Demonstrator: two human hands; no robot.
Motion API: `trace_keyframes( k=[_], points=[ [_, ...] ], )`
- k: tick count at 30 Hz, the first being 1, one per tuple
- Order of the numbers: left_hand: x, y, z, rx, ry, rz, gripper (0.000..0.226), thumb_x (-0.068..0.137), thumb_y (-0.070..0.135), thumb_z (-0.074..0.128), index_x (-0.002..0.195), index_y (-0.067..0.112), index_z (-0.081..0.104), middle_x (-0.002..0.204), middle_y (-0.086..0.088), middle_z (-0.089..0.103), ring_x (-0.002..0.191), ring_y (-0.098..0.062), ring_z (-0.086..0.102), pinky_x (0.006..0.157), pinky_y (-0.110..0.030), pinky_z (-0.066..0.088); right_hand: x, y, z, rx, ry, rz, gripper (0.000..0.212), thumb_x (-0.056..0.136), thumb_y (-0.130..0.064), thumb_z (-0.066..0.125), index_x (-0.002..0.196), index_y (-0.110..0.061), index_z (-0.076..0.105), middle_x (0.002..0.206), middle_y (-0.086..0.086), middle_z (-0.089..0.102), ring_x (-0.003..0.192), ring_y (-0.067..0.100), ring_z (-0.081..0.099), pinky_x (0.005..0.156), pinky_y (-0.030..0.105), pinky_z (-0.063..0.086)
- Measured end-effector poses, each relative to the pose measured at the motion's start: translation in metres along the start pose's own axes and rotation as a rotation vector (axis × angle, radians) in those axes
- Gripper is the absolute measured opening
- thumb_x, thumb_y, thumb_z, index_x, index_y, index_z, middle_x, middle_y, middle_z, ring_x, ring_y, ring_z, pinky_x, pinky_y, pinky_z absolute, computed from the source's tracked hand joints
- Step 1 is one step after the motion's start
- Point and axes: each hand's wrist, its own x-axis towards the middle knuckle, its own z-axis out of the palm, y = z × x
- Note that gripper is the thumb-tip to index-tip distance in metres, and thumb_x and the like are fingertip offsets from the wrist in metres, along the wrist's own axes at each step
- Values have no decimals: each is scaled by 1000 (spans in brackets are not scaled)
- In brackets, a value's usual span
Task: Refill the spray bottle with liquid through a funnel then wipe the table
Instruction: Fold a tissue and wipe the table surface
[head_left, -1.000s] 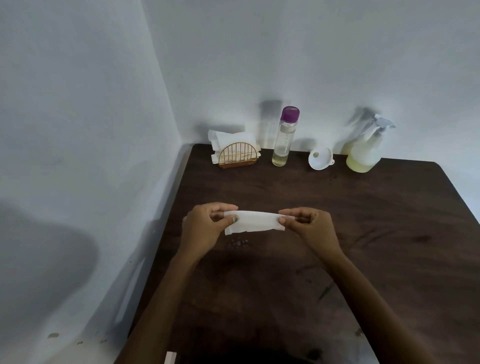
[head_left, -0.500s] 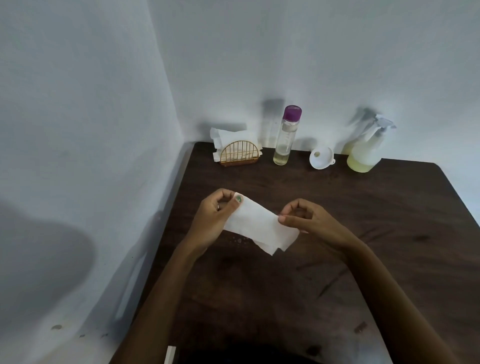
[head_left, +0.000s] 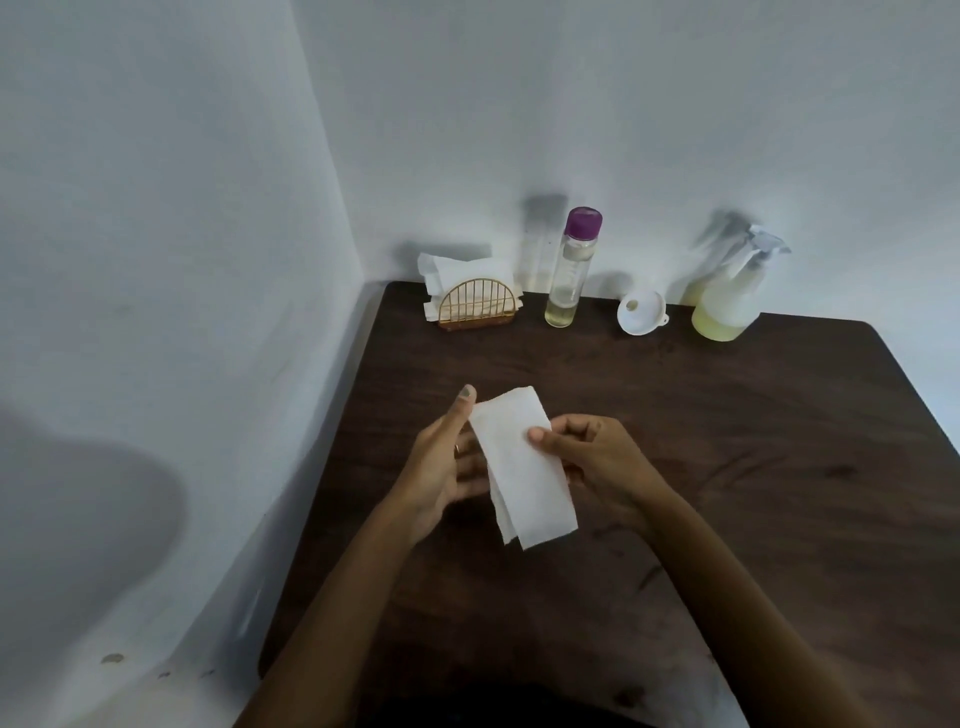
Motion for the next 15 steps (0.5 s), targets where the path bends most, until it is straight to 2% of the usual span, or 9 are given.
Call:
trace_keyframes(
  k=[3, 6, 9, 11, 15],
  points=[
    [-5, -18, 3, 21, -76, -59, 42, 76, 50, 65, 110, 25, 63, 103, -3, 73, 97, -22, 70, 84, -44, 56, 0, 9, 4, 98, 121, 2, 18, 83, -21, 67, 88, -4, 65, 88, 5, 72, 76, 14, 69, 66, 27, 56],
    [-6, -29, 8, 73, -24, -42, 27, 79, 29, 73, 104, 19, 66, 101, -3, 74, 94, -19, 71, 82, -39, 58, 1, 14, 6, 118, 165, 9, 19, 83, -19, 67, 91, -2, 66, 90, 7, 72, 77, 16, 70, 68, 30, 57],
    [-2, -35, 9, 87, 47, -5, 19, 82, 23, 72, 99, 22, 66, 101, 0, 73, 94, -17, 70, 82, -38, 58, 1, 17, 4, 118, 104, 15, 18, 82, -15, 67, 97, -6, 66, 95, 5, 72, 84, 17, 70, 73, 33, 58],
    [0, -35, 8, 78, 75, 36, 13, 83, 19, 71, 93, 25, 66, 96, 3, 72, 91, -14, 69, 77, -34, 59, 0, 18, 1, 86, 77, -10, 17, 80, -7, 68, 97, -9, 67, 94, 2, 73, 86, 15, 70, 71, 29, 57],
    [2, -32, 6, 51, 76, 43, 17, 87, 11, 66, 97, 25, 66, 95, 5, 72, 91, -13, 68, 72, -31, 57, 2, 21, 1, 3, 185, -64, 11, 80, 2, 66, 85, -7, 69, 94, 4, 71, 89, 16, 68, 72, 27, 57]
  ],
)
